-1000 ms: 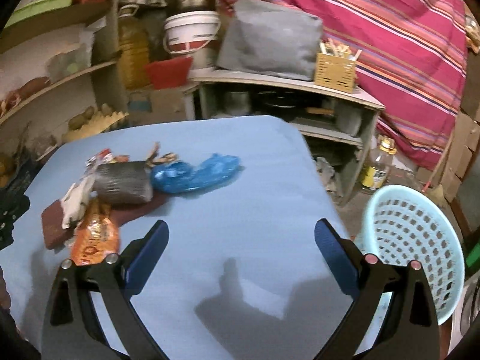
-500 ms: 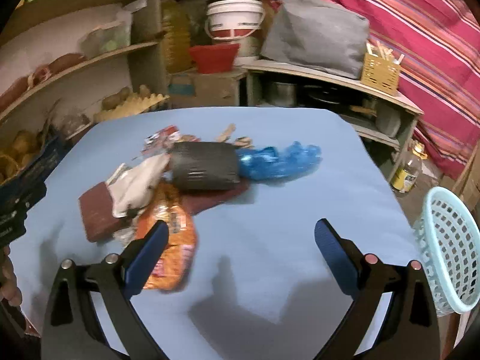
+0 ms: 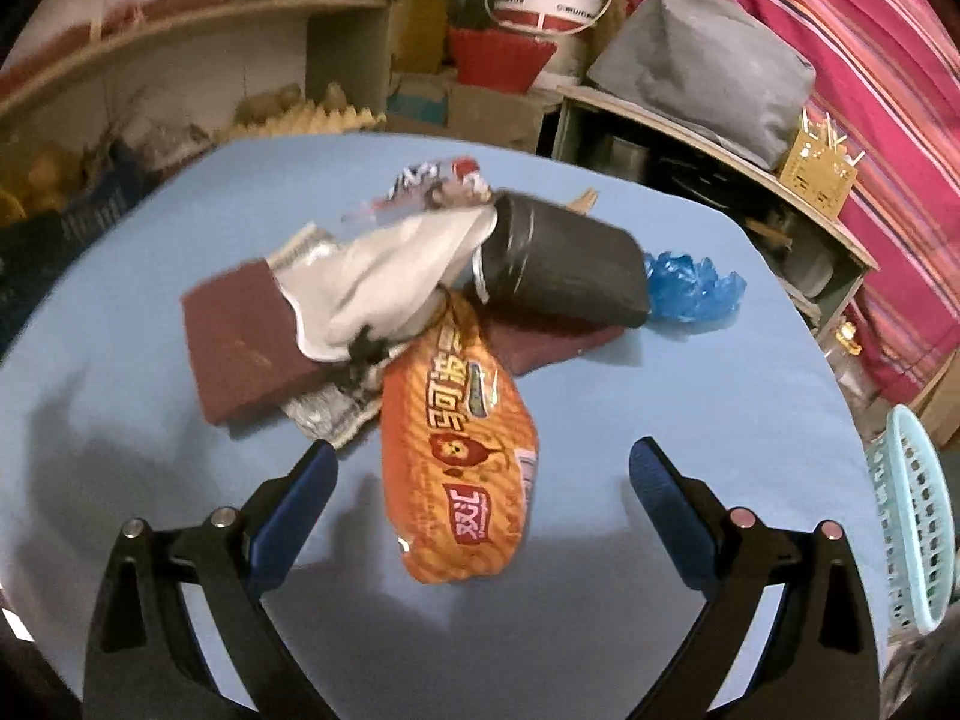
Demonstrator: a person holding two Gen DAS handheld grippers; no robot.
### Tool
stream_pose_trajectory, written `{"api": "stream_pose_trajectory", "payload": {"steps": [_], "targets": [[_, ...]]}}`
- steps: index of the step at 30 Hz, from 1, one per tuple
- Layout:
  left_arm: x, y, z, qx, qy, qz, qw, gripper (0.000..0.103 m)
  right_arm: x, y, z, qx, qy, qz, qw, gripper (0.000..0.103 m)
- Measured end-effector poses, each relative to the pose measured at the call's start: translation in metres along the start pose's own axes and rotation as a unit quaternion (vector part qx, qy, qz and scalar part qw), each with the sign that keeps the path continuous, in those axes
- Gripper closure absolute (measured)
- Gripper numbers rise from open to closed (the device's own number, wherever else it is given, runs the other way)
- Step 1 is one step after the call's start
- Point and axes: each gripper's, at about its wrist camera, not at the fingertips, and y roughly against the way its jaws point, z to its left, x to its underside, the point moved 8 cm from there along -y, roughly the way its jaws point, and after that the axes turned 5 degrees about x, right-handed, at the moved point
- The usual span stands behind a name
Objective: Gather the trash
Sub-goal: 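Grasp the orange snack bag with the right tool while the left tool grasps the white tissue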
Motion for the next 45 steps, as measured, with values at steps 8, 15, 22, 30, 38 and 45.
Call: {"api": "stream_pose_trajectory", "payload": {"steps": [8,15,22,30,38,45], "targets": [[0.003,-0.005,-0.003,0.0,-0.007,0.006,1.0,0.005,-0.001,-0.012,-0.006,-0.006,0.001,0.015,1.0,0.048],[0.004,-0.012,-0.02,0.009,-0.017,0.015,0.9997,0.005,-0.004,-0.014,-0.004,-0.05,0.028,0.012,0.998,0.086],[0.007,-0.019,-0.057,0.022,-0.045,0.022,0.9985,0.005,-0.009,-0.006,-0.023,-0.07,0.044,-0.003,0.997,0.098],[0.007,-0.034,-0.094,0.041,-0.051,0.035,0.9973,0.005,-0.001,0.009,-0.08,-0.067,0.014,-0.011,0.998,0.098],[0.01,-0.057,-0.137,0.058,-0.076,0.051,0.9941,0.005,0.009,0.004,-0.157,-0.042,-0.053,-0.005,0.998,0.098],[0.011,-0.083,-0.161,0.058,-0.093,0.065,0.9919,0.005,0.012,-0.004,-0.193,-0.041,-0.101,-0.001,0.994,0.098]]}}
